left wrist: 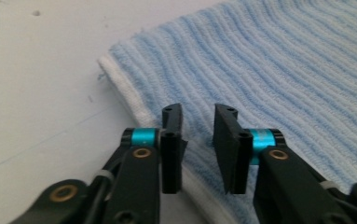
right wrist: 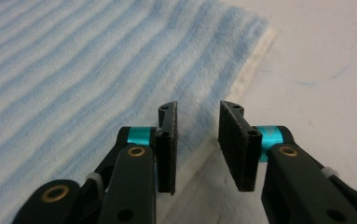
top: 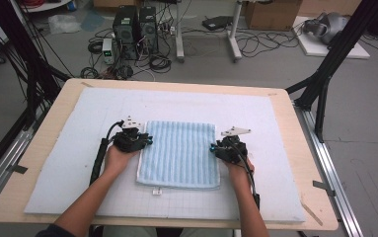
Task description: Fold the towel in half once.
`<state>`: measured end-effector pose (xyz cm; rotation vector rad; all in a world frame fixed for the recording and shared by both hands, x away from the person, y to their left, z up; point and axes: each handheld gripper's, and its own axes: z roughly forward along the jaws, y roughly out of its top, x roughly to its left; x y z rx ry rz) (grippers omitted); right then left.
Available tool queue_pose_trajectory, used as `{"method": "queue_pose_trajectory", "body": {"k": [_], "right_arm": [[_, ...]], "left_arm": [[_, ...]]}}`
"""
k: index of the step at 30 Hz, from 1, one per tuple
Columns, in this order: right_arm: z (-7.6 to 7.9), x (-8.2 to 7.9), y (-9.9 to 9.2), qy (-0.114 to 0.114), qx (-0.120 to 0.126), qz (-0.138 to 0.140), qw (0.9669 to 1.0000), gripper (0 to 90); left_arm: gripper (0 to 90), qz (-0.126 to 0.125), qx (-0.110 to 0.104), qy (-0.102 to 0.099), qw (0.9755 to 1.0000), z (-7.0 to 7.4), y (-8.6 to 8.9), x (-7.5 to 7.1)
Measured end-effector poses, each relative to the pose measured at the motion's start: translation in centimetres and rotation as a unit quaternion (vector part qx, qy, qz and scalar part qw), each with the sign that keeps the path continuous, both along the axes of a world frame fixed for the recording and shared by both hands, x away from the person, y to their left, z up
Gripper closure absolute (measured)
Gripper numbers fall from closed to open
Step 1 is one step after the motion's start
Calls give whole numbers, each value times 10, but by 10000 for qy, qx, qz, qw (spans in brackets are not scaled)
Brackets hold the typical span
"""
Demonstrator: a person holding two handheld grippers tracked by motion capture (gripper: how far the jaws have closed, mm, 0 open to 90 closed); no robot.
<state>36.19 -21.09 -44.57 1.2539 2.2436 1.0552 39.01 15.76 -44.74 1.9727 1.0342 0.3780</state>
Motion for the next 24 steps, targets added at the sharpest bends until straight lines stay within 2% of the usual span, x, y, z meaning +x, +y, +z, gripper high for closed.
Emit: {"method": "queue_pose_trajectory", "body": {"k": [1,3,4,5,6,8,10,12,14,16,18,20,22,23,24], "right_arm": [[1,-3,-3,-59,71,16,10000,640],[6,-8,-8,-190,176,26,9997,605],[9,-11,-10,-267,211,22,9994,581],[13,-14,-14,-372,226,42,9990,552],[17,-18,-17,-455,251,15,9986,518],[23,-24,-22,-567,318,32,9979,450],[27,-32,-28,-660,372,89,9971,362],[29,-37,-32,-686,421,124,9967,287],[30,-43,-37,-863,334,57,9957,188],[31,-47,-41,-963,422,50,9944,139],[33,-51,-47,-1072,499,2,9930,115],[35,-53,-50,-1183,477,-17,9918,115],[36,-56,-51,-1330,404,-150,9902,113],[37,-55,-51,-1368,385,-187,9897,113],[36,-54,-51,-1313,440,-117,9903,113]], "left_arm": [[607,0,-141,-6,9999,0,2,-1],[550,-144,-491,-74,9987,1,10,-6],[529,-323,-751,-46,9966,2,14,-8],[527,-514,-940,-150,9941,4,19,-11],[509,-569,-1027,-251,9928,5,21,-14],[433,-716,-1327,-437,9876,9,25,-20],[342,-758,-1510,-515,9843,13,29,-24],[254,-677,-1584,-652,9829,17,30,-29],[164,-682,-1649,-755,9811,20,32,-32],[167,-714,-1753,-882,9779,22,37,-36],[167,-705,-1729,-915,9781,23,41,-39],[167,-650,-1743,-1013,9773,23,45,-41],[167,-579,-1755,-1047,9772,24,50,-40],[167,-532,-1770,-1076,9769,24,51,-40],[167,-513,-1755,-1079,9772,25,52,-41]]}}
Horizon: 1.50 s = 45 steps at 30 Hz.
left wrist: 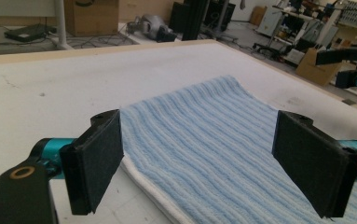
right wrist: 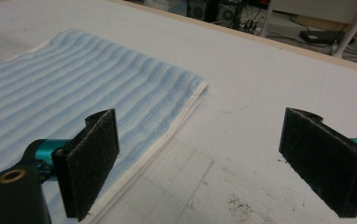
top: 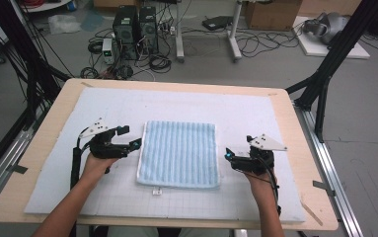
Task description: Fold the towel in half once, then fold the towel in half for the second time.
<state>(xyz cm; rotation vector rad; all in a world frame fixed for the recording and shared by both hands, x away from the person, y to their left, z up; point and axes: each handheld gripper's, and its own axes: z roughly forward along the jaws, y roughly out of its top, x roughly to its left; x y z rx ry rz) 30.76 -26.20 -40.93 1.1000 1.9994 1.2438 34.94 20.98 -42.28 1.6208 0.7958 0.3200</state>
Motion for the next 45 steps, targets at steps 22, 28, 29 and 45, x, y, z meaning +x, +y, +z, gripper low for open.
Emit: {"method": "queue_pose_trajectory", "body": {"k": [22,28,29,45], "right_arm": [[-5,5,5,159,-12,49,9999,112],[-8,7,6,264,31,110,9996,113],[-8,7,7,268,26,118,9996,112],[-10,7,7,416,120,201,9989,113]], "left_arm": [[167,153,143,178,9996,-4,2,1],[168,182,152,310,9992,-7,2,4],[167,188,179,324,9991,-6,2,5],[257,355,432,776,9954,7,-10,53]]}}
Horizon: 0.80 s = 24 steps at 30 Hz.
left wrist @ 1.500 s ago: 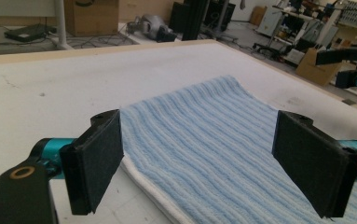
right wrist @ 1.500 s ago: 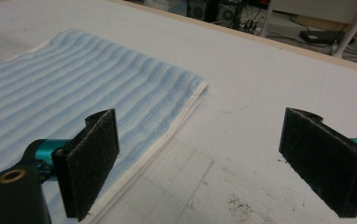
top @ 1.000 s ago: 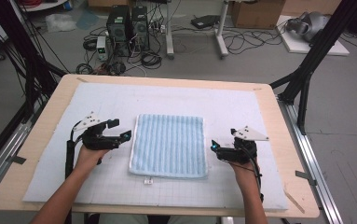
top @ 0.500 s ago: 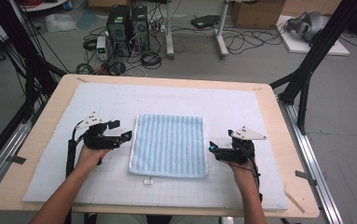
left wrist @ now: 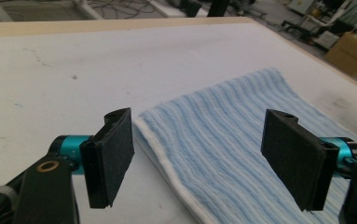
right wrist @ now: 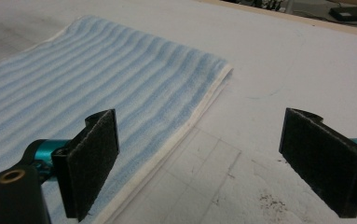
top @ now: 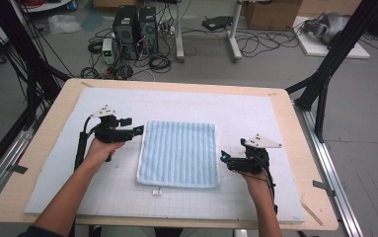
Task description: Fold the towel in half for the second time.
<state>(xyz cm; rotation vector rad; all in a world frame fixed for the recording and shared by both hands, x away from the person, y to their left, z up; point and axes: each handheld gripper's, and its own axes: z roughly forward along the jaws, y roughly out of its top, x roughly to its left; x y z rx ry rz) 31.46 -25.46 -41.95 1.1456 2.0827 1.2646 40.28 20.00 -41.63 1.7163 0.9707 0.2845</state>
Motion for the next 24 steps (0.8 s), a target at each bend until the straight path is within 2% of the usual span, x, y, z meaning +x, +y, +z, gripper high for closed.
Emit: {"method": "queue_pose_trajectory", "body": {"k": [2,5,9,12,13,16,19,21,24], "right_arm": [[0,0,1,14,-3,14,10000,113],[-1,1,1,48,-19,18,10000,113],[-3,2,2,93,-21,14,10000,113],[-4,2,3,110,-35,40,9999,113],[-4,2,4,134,-30,44,9999,113],[-4,2,5,121,-38,60,9999,113],[-4,3,4,150,-31,61,9999,113],[-5,3,4,166,-25,50,9998,113],[-5,3,4,174,-38,60,9998,113]], "left_arm": [[264,28,24,14,10000,-1,-2,6],[288,29,145,168,9997,-5,-7,16],[297,5,379,246,9990,-9,-16,29],[306,63,639,299,9975,-12,-22,39],[313,104,755,371,9964,-13,-24,43],[350,183,1026,340,9940,-18,-28,48],[393,139,1149,374,9926,-26,-31,51],[444,46,1298,393,9907,-29,-31,51],[516,-50,1370,459,9895,-33,-33,51]]}}
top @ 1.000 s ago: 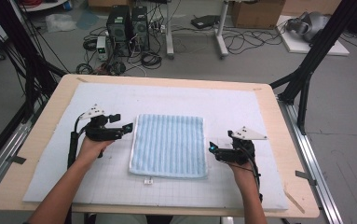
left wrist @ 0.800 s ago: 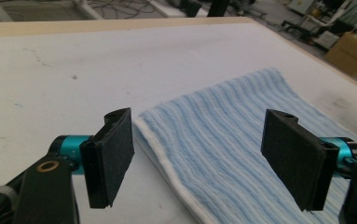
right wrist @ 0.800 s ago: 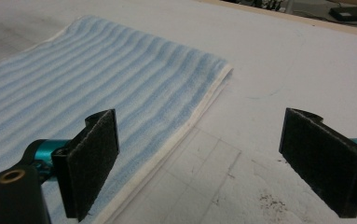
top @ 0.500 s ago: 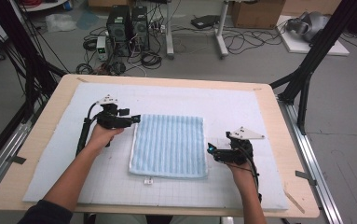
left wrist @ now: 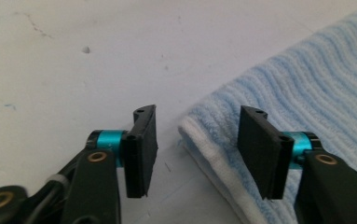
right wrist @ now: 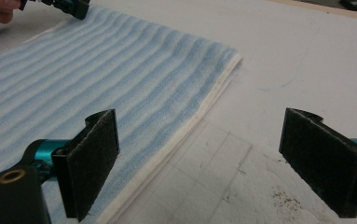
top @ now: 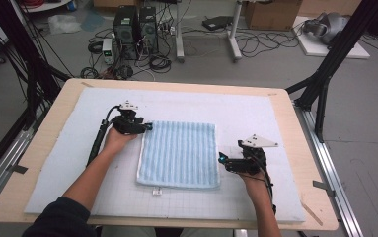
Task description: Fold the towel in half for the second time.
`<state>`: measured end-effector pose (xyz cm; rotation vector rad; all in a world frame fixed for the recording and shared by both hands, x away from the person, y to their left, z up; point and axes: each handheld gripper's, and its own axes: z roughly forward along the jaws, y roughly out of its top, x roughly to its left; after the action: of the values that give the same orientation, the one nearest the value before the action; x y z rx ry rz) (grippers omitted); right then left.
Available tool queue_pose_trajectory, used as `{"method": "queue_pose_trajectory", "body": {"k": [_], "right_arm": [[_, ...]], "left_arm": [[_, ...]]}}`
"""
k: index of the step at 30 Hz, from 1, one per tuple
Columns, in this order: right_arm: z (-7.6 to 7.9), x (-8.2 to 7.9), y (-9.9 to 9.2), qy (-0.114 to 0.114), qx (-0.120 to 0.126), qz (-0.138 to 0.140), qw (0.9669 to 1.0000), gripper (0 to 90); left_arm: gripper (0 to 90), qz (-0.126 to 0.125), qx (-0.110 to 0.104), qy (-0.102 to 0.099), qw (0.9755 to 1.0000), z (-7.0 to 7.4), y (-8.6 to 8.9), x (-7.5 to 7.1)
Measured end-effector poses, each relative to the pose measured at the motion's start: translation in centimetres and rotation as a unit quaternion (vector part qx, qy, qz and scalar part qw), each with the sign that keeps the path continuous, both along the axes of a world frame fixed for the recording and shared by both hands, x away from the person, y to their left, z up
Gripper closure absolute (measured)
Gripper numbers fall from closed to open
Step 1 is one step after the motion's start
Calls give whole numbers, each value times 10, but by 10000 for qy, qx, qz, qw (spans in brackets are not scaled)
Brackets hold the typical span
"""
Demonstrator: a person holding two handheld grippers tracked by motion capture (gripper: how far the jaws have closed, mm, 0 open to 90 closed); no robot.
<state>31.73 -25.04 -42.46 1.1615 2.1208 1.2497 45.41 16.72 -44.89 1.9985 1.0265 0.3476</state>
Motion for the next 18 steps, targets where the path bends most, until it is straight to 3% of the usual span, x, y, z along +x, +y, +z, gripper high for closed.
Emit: {"method": "queue_pose_trajectory", "body": {"k": [2,5,7,14,18], "right_arm": [[0,0,0,16,1,-9,10000,113],[-1,1,0,24,-17,-12,10000,112],[-2,2,2,42,-13,2,10000,113],[-4,16,11,230,77,112,9996,113],[-5,34,15,441,-13,152,9989,113]], "left_arm": [[573,-85,66,-29,9999,0,-1,-1],[724,-343,132,-73,9993,1,-4,-3],[822,-390,155,-115,9991,1,-5,-4],[853,-300,-272,-97,9991,5,1,-5],[853,-306,-441,-148,9984,8,4,-7]]}}
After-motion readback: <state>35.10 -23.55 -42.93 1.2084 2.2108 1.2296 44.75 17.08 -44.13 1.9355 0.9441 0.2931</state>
